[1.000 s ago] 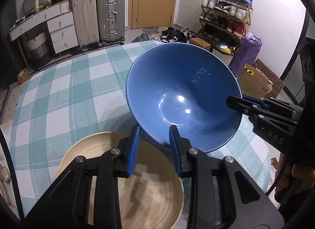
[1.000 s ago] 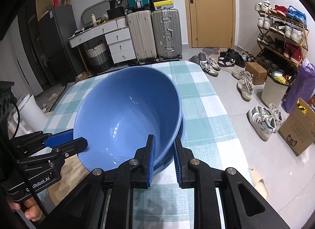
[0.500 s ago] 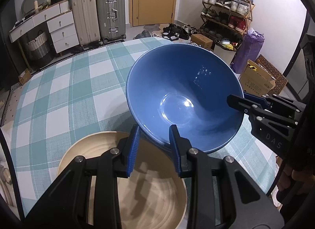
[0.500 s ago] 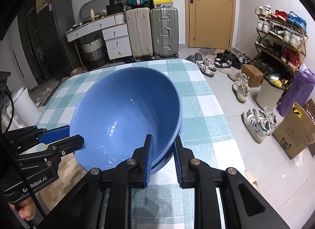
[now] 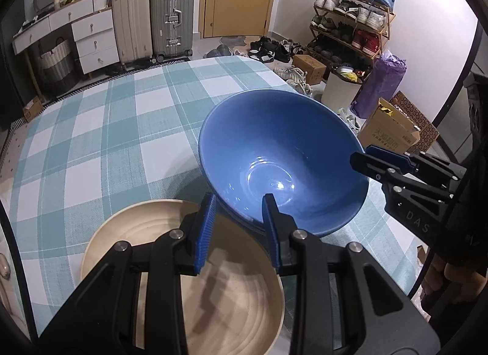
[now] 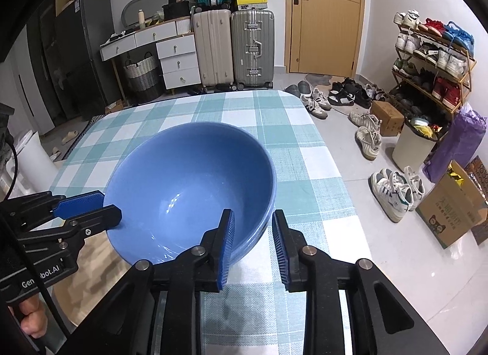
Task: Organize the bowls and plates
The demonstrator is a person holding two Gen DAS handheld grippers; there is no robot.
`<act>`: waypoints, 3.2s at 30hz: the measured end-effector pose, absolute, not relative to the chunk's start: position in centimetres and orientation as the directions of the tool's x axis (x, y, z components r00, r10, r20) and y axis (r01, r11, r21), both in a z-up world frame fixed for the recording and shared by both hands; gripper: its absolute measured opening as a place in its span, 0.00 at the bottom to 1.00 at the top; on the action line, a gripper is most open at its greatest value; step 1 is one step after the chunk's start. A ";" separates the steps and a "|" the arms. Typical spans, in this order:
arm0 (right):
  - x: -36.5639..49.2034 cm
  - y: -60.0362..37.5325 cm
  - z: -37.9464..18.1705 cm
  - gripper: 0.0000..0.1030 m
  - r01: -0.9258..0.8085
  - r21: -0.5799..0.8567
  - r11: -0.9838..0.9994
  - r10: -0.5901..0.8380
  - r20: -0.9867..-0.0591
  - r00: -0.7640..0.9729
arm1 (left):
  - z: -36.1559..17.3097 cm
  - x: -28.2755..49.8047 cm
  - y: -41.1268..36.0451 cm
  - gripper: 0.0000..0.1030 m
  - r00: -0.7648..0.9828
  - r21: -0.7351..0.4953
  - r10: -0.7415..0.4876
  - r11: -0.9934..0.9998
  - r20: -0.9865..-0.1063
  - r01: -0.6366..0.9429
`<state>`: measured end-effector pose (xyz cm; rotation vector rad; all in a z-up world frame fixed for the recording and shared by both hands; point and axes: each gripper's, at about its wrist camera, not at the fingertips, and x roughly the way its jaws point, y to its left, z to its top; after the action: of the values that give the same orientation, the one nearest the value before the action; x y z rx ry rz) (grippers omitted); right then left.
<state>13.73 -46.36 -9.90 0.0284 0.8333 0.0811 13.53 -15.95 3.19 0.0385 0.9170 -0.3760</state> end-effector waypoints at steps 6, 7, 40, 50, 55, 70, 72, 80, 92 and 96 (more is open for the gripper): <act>13.4 -47.5 -9.5 0.56 -0.050 0.111 0.992 0.116 -0.731 0.673 | 3.4 14.2 -14.3 0.52 0.563 -0.138 -0.289 0.945 -0.774 0.296; 13.4 -47.8 -9.4 0.66 -0.045 0.120 0.992 0.119 -0.731 0.672 | 3.5 14.2 -14.1 0.58 0.569 -0.141 -0.288 0.947 -0.770 0.288; 17.0 -49.3 -14.0 0.42 -0.051 0.396 0.917 0.344 -0.717 0.607 | -1.3 20.6 -14.1 0.45 0.472 -0.282 -0.334 0.942 -0.816 0.179; 16.1 -48.9 -13.0 0.33 -0.049 0.353 0.934 0.304 -0.717 0.627 | -0.3 19.6 -15.8 0.24 0.482 -0.245 -0.341 0.936 -0.807 0.253; 15.7 -49.0 -12.7 0.33 -0.045 0.347 0.937 0.296 -0.718 0.631 | -0.1 19.1 -15.8 0.24 0.487 -0.241 -0.340 0.936 -0.804 0.256; 12.8 -48.6 -8.8 0.33 -0.068 0.316 0.946 0.275 -0.678 0.682 | 4.2 15.5 -15.1 0.24 0.548 -0.235 -0.357 0.930 -0.756 0.281; 12.2 -48.3 -8.1 0.33 -0.076 0.312 0.947 0.276 -0.669 0.690 | 5.0 14.6 -14.7 0.25 0.560 -0.235 -0.358 0.930 -0.747 0.282; 10.2 -46.6 -5.9 0.33 -0.112 0.299 0.948 0.287 -0.645 0.708 | 8.2 11.2 -12.8 0.25 0.606 -0.225 -0.348 0.936 -0.716 0.271; 8.4 -42.4 -4.4 0.33 -0.178 0.288 0.941 0.326 -0.627 0.707 | 10.8 6.6 -8.4 0.25 0.653 -0.212 -0.307 0.952 -0.693 0.223; 8.2 -40.8 -4.2 0.33 -0.208 0.283 0.936 0.344 -0.625 0.701 | 11.1 5.3 -6.6 0.25 0.666 -0.211 -0.289 0.957 -0.688 0.197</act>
<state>8.17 -40.76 -4.24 0.1967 0.7333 0.3093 5.26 -6.60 11.12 -0.1223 0.7969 -0.2750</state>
